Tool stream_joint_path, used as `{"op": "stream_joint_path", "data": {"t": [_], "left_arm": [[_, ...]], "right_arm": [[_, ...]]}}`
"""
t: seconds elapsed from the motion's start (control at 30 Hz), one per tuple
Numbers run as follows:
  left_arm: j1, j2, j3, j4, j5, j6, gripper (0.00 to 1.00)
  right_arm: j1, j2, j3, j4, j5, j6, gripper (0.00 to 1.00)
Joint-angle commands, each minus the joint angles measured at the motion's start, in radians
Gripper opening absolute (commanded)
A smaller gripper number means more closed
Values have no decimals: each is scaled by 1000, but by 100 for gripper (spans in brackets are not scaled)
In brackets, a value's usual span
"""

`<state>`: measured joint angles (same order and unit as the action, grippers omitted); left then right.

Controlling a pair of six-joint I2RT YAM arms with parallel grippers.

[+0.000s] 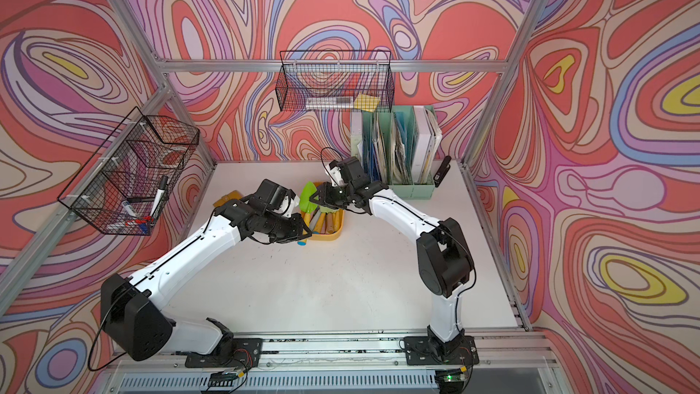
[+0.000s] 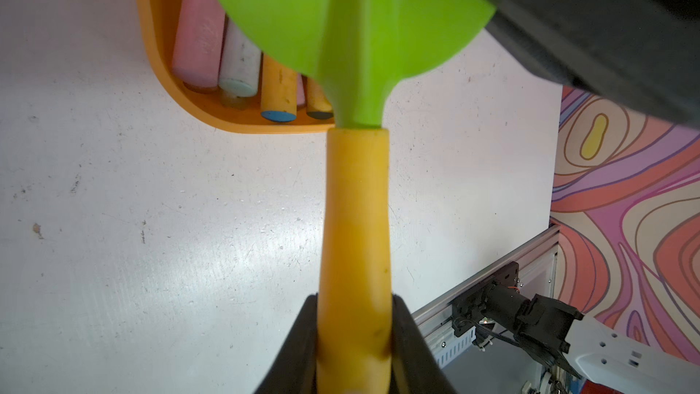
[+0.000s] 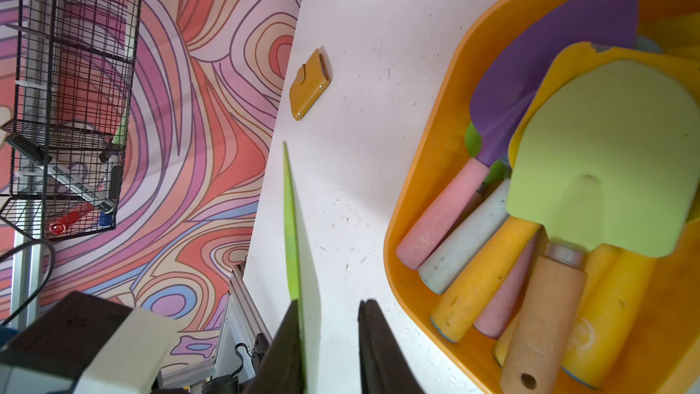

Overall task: Put the shovel into the storage box
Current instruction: Pick up the shovel from the center of the board.

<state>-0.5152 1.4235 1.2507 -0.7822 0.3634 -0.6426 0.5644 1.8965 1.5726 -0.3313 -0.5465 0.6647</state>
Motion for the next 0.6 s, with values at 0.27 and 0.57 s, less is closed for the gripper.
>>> {"op": "stream_joint_path", "data": {"t": [0.27, 0.57], "left_arm": [[-16, 12, 26, 4, -4, 16, 19], [-16, -15, 15, 11, -29, 30, 82]], "right_arm": [[5, 4, 29, -7, 17, -14, 0], [5, 11, 26, -3, 33, -10, 0]]}}
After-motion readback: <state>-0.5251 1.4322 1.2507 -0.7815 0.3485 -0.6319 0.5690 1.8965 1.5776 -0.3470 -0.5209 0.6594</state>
